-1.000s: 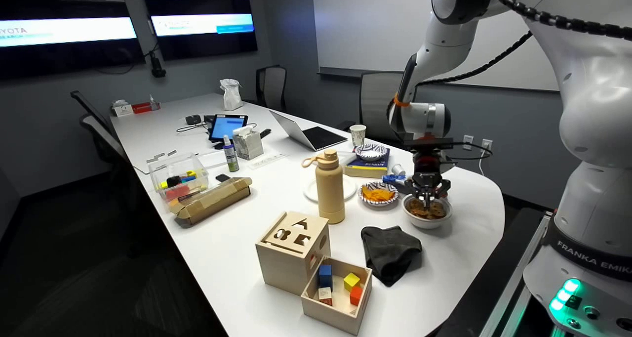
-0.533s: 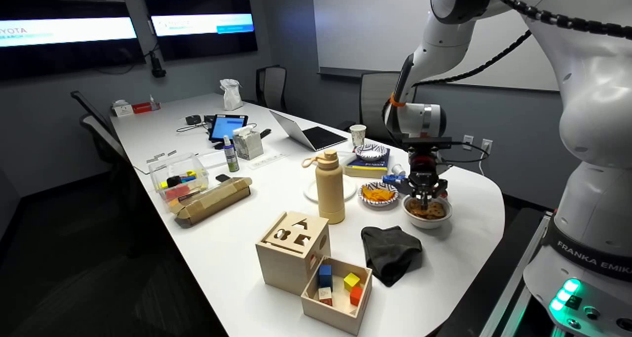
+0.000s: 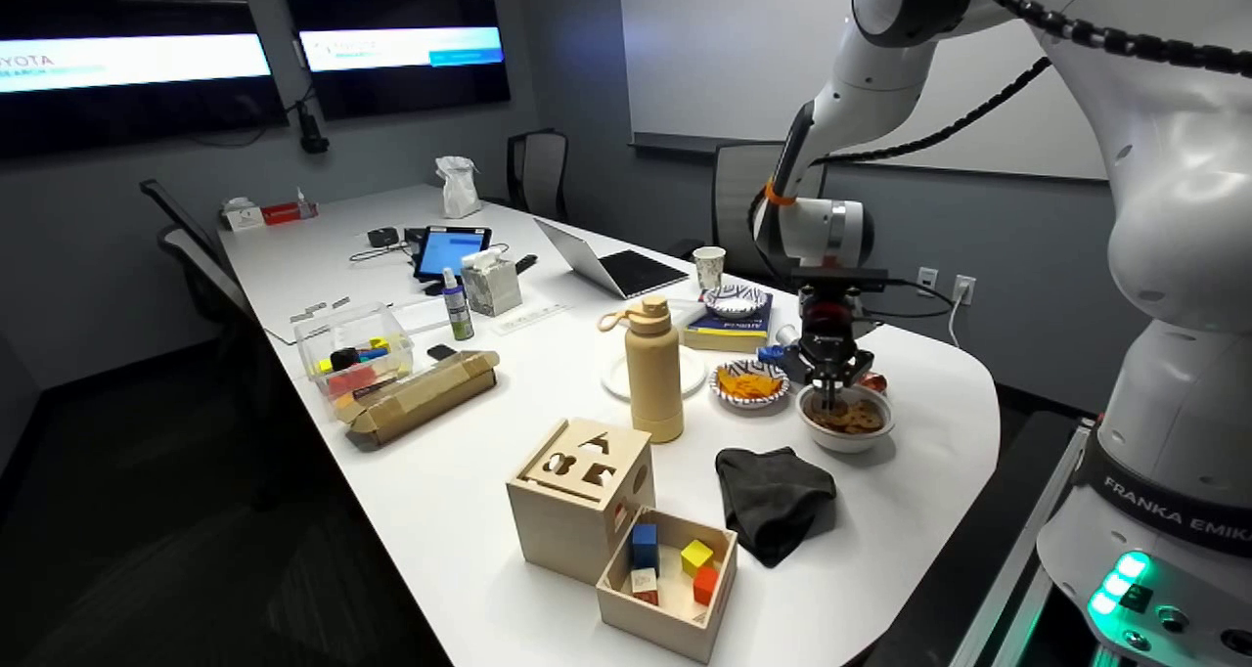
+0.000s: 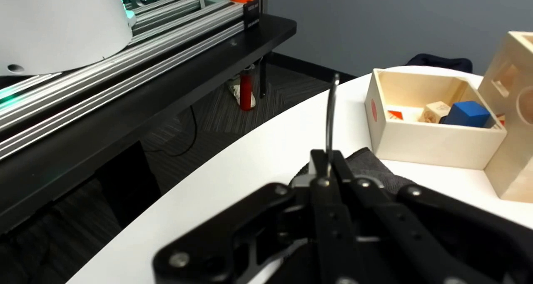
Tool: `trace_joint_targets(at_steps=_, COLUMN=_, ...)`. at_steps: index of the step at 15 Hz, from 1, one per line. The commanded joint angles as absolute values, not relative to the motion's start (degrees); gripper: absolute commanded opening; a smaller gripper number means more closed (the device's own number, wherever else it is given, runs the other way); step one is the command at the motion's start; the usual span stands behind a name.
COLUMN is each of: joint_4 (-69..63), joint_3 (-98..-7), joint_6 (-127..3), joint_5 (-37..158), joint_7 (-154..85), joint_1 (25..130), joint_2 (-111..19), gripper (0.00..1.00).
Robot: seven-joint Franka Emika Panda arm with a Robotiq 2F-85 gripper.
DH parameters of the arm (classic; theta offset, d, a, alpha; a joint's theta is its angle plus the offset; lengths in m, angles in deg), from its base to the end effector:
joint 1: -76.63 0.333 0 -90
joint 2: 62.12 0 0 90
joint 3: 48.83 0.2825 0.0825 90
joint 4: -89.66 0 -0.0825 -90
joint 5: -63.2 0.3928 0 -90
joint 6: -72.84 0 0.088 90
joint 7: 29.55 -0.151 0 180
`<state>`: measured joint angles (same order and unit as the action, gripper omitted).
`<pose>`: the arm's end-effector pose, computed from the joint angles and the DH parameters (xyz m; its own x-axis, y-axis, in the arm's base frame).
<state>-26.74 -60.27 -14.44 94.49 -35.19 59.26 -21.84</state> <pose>0.3690 -0.1334 0.0364 0.2069 -0.3024 -0.9305 -0.8360 -0.5487 -0.0076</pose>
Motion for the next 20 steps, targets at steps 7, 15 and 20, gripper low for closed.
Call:
trace_joint_targets(at_steps=7, joint_4=-25.9, joint_3=-63.4, joint_6=-13.1, joint_5=93.3, joint_7=-45.0, joint_1=59.2, joint_2=-18.9, gripper=0.01)
trace_joint_targets(at_steps=15, joint_4=-24.7, joint_3=-60.7, joint_6=-9.1, joint_5=93.3, joint_7=-34.8, joint_1=58.3, joint_2=-18.5, gripper=0.01)
trace_joint_targets(at_steps=20, joint_4=-23.6, joint_3=-59.9, joint_6=-9.8, joint_5=93.9, joint_7=-27.4, joint_1=57.6, joint_2=-18.7, gripper=0.01)
